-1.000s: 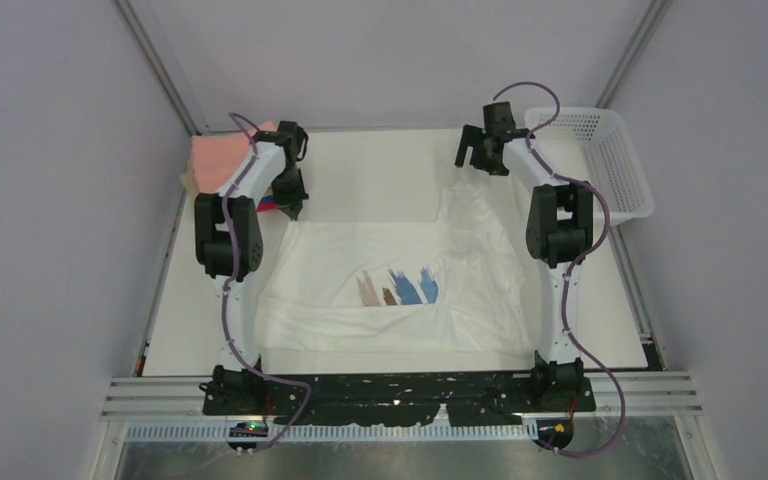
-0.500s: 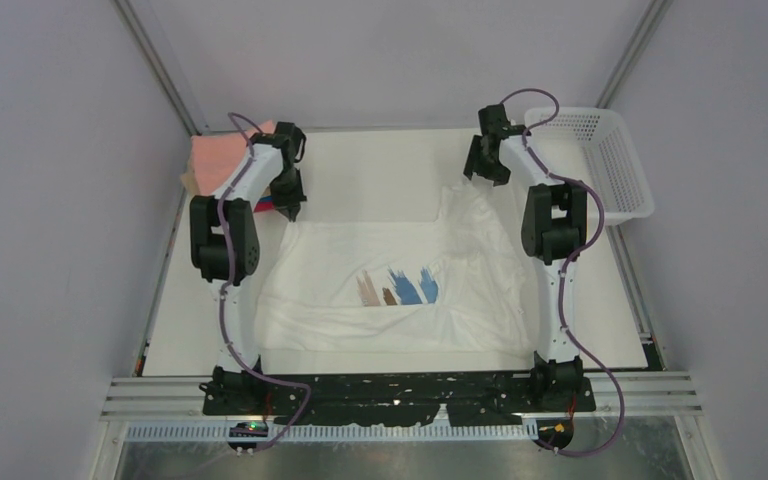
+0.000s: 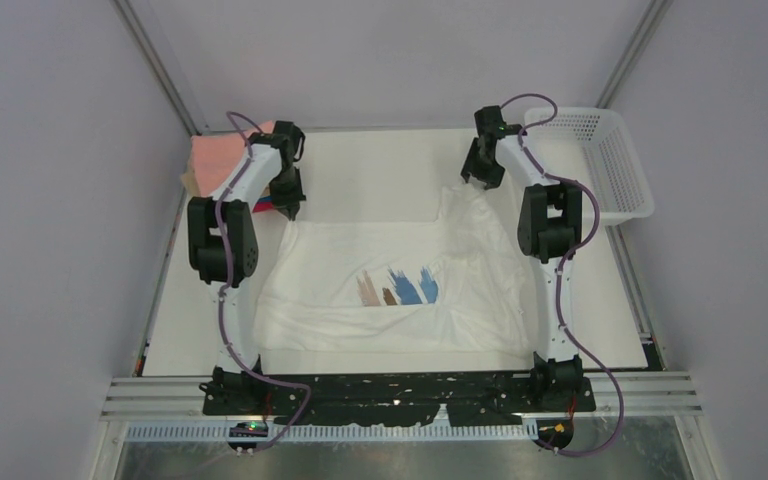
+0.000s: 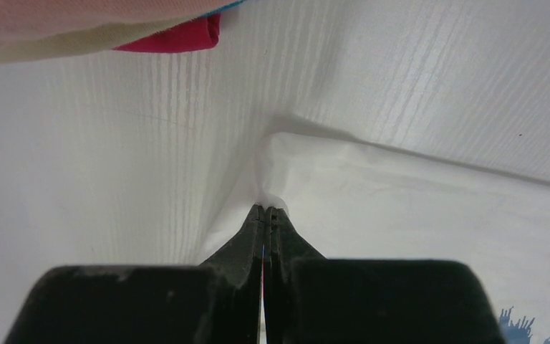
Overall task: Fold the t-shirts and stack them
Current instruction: Grab the side of the flattened tshirt furthest away from the robot with both arms, then fold the other side of the tshirt into a rectangle
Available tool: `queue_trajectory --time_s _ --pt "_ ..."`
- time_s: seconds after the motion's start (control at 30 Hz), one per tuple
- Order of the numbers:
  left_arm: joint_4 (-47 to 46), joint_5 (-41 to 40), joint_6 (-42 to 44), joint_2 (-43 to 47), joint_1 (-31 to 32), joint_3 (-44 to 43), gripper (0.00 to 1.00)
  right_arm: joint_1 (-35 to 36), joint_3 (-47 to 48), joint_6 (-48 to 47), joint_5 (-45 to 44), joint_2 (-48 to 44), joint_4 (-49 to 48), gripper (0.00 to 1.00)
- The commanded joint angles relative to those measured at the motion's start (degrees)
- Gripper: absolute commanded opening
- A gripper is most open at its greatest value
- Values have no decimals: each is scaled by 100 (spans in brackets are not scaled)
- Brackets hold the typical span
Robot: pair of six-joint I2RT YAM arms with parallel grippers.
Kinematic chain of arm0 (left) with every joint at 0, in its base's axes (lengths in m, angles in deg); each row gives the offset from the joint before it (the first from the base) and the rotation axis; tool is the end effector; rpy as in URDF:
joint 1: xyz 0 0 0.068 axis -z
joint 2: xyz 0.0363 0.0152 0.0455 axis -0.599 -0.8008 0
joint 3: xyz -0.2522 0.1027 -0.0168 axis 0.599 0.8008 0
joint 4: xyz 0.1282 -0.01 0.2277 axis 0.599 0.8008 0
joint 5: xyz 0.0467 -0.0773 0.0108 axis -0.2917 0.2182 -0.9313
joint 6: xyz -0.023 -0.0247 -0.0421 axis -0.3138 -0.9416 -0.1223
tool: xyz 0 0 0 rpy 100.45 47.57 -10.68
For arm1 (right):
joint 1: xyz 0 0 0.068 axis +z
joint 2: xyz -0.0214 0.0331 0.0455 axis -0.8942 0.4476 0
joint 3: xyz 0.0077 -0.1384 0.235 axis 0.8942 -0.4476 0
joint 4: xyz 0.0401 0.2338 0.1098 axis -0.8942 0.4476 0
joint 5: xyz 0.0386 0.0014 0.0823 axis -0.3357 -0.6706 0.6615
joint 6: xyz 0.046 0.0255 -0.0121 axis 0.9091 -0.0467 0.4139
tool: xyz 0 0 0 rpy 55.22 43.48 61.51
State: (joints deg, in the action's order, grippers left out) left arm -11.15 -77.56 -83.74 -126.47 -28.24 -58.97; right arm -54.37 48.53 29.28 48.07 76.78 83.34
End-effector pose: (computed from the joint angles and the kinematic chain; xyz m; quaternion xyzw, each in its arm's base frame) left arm 0.4341 -0.0609 0.2153 -0.1190 0.9852 0.0323 0.1193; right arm 0.5171 0.0770 0.1763 0.1665 0.9555 0.0035 0.2435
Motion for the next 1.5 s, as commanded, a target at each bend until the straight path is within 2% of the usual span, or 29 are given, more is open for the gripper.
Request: queue_trajectory --time_s 0.0,0.1,0.2,0.4,0.67,1.1,1.33,1.47 --pt "-164 104 108 456 -30 81 0 52 -330 336 96 -96 -135 54" --pt "-138 68 127 465 -30 68 0 54 -453 382 126 -109 -292 43" --pt "-150 47 156 494 -30 64 0 54 -359 368 72 -79 -225 27" --pt "-152 -67 276 599 -30 49 0 62 -251 13 -262 -467 -491 7" --pt "-509 -169 515 1092 -28 665 0 137 -1467 -609 -58 -1618 -1402 6" --pt "-1267 -415 833 2260 -12 2157 0 508 -3503 -882 -437 -3418 -1982 6" --pt "-1618 -731 2190 2484 6 2130 0 599 -4353 -914 -612 -4298 -2065 6" --pt "-1849 -87 3479 2231 5 2004 0 599 -4491 -1001 -581 -4548 -2072 6"
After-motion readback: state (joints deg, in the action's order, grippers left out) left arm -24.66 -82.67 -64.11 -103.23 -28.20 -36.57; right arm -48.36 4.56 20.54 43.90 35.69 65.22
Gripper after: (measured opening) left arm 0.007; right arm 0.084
